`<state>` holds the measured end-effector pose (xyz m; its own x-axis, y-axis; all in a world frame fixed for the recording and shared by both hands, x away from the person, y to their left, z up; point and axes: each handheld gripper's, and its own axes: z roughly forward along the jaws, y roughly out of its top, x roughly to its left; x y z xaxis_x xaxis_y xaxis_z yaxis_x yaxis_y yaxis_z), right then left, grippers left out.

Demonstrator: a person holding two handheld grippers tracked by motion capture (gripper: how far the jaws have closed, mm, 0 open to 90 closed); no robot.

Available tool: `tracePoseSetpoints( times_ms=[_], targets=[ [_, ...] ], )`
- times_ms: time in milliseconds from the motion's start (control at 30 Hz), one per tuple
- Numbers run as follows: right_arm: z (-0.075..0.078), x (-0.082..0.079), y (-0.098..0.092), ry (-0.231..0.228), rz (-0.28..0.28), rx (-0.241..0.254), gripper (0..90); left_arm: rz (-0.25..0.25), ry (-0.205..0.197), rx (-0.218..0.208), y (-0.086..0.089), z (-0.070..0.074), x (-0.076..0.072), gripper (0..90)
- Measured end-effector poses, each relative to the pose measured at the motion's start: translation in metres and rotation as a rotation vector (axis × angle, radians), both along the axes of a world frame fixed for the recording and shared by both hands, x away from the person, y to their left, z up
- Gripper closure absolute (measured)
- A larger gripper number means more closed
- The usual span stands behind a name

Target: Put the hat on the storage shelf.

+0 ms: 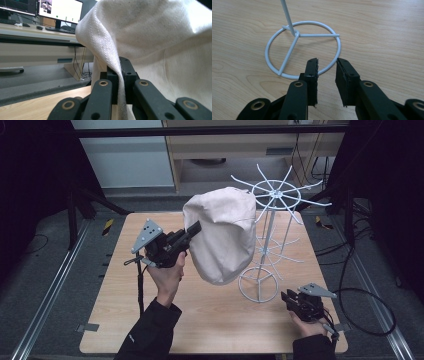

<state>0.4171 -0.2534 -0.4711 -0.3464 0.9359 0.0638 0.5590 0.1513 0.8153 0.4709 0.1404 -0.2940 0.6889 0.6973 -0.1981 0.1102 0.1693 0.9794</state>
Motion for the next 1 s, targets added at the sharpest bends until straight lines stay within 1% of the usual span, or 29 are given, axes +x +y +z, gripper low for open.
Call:
tracePoseSetpoints(
  times_ms=[133, 267, 333, 433, 500, 533, 633, 667, 700, 733, 800, 833, 900, 933, 967, 1000],
  targets=[
    [0.000, 0.000, 0.000, 0.000, 0.000, 0.000, 71.2, -0.004, 0.008, 0.013, -0.001, -0.006, 0.001, 87.5],
    [0.000, 0.000, 0.000, 0.000, 0.001, 0.001, 71.1, -0.005, 0.009, 0.028, -0.002, -0.009, 0.000, 87.4],
    [0.000, 0.000, 0.000, -0.001, 0.000, -0.001, 71.1, -0.006, 0.009, 0.029, -0.003, -0.010, 0.000, 87.3],
    [0.000, 0.000, 0.000, 0.000, 0.001, -0.001, 71.1, -0.006, 0.013, 0.042, -0.003, -0.012, 0.000, 87.2],
    [-0.001, 0.000, 0.000, -0.003, 0.002, -0.006, 71.0, -0.007, 0.018, 0.044, -0.004, -0.013, 0.000, 86.9],
    [-0.001, 0.000, 0.000, -0.004, 0.001, -0.005, 71.0, -0.007, 0.020, 0.053, -0.005, -0.014, 0.001, 86.7],
    [-0.001, 0.001, 0.000, -0.004, 0.001, -0.005, 70.9, -0.010, 0.023, 0.055, -0.007, -0.016, 0.001, 85.9],
    [-0.001, 0.001, 0.000, -0.003, 0.000, -0.006, 70.8, -0.011, 0.027, 0.065, -0.008, -0.017, 0.001, 85.6],
    [-0.001, 0.001, 0.000, -0.003, 0.000, -0.006, 70.8, -0.011, 0.027, 0.065, -0.008, -0.017, 0.001, 85.5],
    [-0.001, 0.001, 0.000, -0.003, 0.001, -0.006, 70.6, -0.013, 0.031, 0.078, -0.010, -0.019, 0.001, 85.4],
    [-0.001, 0.001, 0.000, -0.004, 0.003, -0.007, 70.5, -0.014, 0.031, 0.079, -0.011, -0.019, 0.001, 84.9],
    [-0.001, 0.000, 0.000, -0.004, 0.003, -0.006, 70.5, -0.016, 0.033, 0.092, -0.011, -0.020, 0.001, 84.6],
    [-0.001, 0.001, 0.000, -0.003, 0.002, -0.006, 70.4, -0.014, 0.031, 0.093, -0.012, -0.021, 0.001, 83.9],
    [-0.001, 0.001, 0.000, -0.004, 0.001, -0.006, 70.3, -0.015, 0.031, 0.106, -0.012, -0.022, 0.001, 83.5],
    [-0.001, 0.001, 0.000, -0.004, 0.001, -0.006, 70.3, -0.015, 0.031, 0.106, -0.012, -0.022, 0.001, 82.8],
    [-0.001, 0.000, 0.000, 0.002, 0.001, 0.000, 70.2, -0.015, 0.033, 0.115, -0.012, -0.023, 0.001, 82.0]
  ],
)
